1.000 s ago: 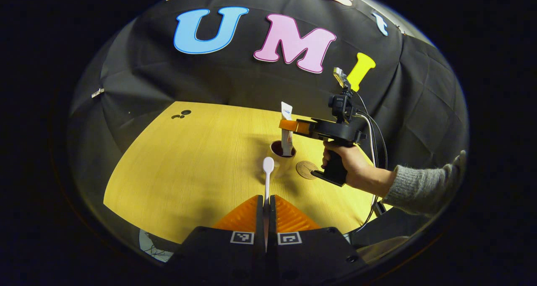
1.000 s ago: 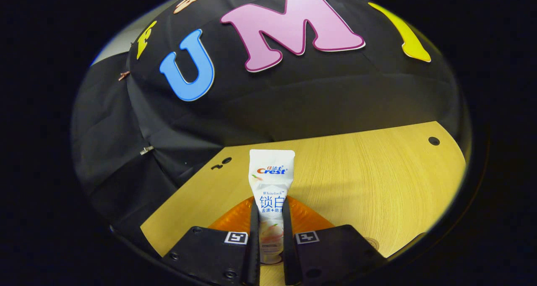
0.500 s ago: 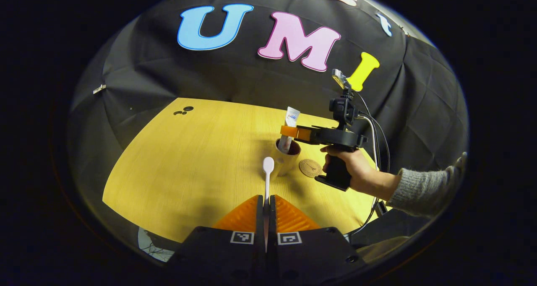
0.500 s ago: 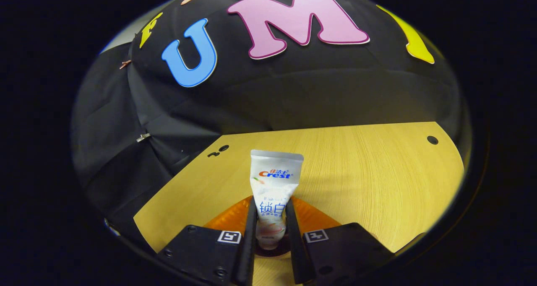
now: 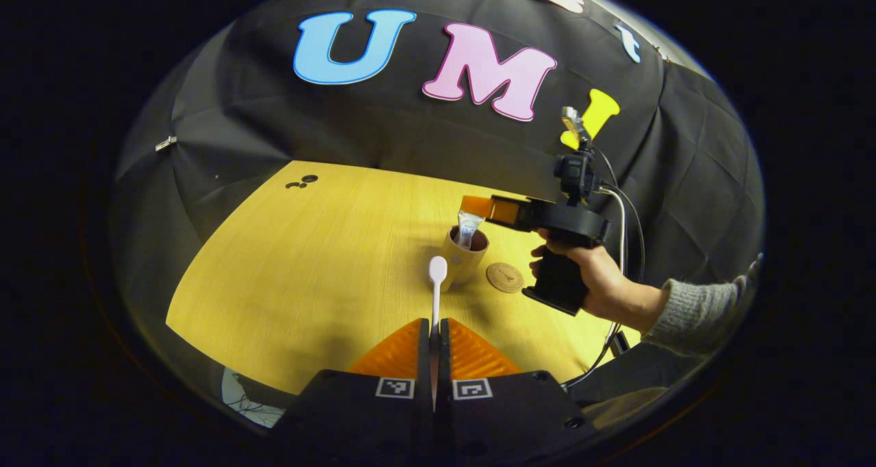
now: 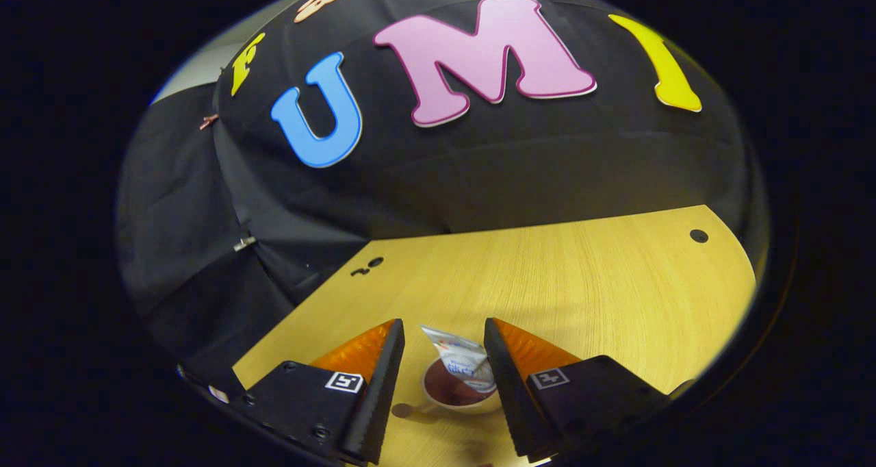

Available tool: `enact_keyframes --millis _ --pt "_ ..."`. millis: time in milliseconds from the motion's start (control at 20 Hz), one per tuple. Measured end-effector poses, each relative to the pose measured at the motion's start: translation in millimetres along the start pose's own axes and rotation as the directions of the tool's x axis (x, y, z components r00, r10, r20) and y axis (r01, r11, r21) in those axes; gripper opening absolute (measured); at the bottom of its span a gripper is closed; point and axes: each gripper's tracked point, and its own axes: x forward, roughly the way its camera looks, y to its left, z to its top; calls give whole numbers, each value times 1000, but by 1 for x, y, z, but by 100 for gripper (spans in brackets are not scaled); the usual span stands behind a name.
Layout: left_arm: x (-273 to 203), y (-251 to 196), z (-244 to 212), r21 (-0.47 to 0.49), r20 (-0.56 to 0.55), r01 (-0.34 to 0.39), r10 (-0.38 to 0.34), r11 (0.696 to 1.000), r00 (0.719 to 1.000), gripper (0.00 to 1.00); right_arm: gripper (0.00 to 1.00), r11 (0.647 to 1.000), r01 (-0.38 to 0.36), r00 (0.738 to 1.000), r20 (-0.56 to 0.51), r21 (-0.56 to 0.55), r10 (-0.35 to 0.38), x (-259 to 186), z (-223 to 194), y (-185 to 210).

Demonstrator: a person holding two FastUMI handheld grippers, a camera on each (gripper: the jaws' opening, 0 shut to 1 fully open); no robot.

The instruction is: Put the toothbrush and toothpaste on the desktop into the cup, then pick up the cup and place it on the coaster on the desktop.

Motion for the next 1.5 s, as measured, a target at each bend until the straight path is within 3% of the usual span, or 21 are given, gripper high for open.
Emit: enact_keyframes --millis 300,700,1000,1250,1500 --pt "19 -17 32 1 66 33 -33 999 997 6 72 999 44 998 53 7 -45 -77 36 -28" --pt "63 -44 88 -7 172 100 -97 995 980 6 72 993 116 991 -58 -19 -117 -179 -6 -72" --pt "106 -52 136 -124 290 144 -103 982 951 6 72 985 172 980 -102 2 -171 -217 -23 -110" --pt "141 -49 156 -207 347 127 -49 970 937 6 72 981 192 974 -127 18 -188 -234 -25 -139" --pt "173 -34 170 -308 421 55 84 950 903 6 72 988 156 975 -164 15 -152 -239 -25 -157"
